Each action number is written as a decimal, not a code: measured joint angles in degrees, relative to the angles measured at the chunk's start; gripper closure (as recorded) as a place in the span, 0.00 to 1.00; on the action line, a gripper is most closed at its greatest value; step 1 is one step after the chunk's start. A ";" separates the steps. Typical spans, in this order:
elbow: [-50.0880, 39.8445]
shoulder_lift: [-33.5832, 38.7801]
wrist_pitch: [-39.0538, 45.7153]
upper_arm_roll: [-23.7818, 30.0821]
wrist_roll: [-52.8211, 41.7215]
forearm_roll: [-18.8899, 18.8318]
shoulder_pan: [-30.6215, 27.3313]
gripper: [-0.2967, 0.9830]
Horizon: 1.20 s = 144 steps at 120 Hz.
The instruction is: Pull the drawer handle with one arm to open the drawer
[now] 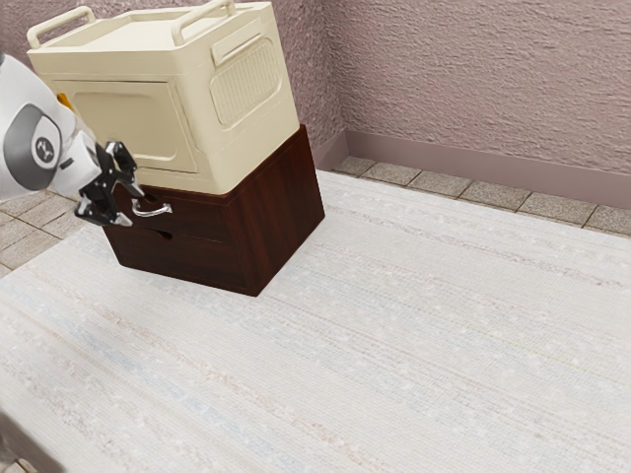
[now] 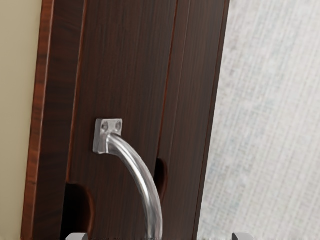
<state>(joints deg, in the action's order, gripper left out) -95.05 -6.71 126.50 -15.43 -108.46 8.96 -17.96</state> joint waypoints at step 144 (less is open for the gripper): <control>-5.15 1.89 1.47 -0.28 -1.12 0.65 -0.35 0.69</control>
<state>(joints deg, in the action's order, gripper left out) -100.20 -4.82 127.97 -15.70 -109.58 9.61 -18.31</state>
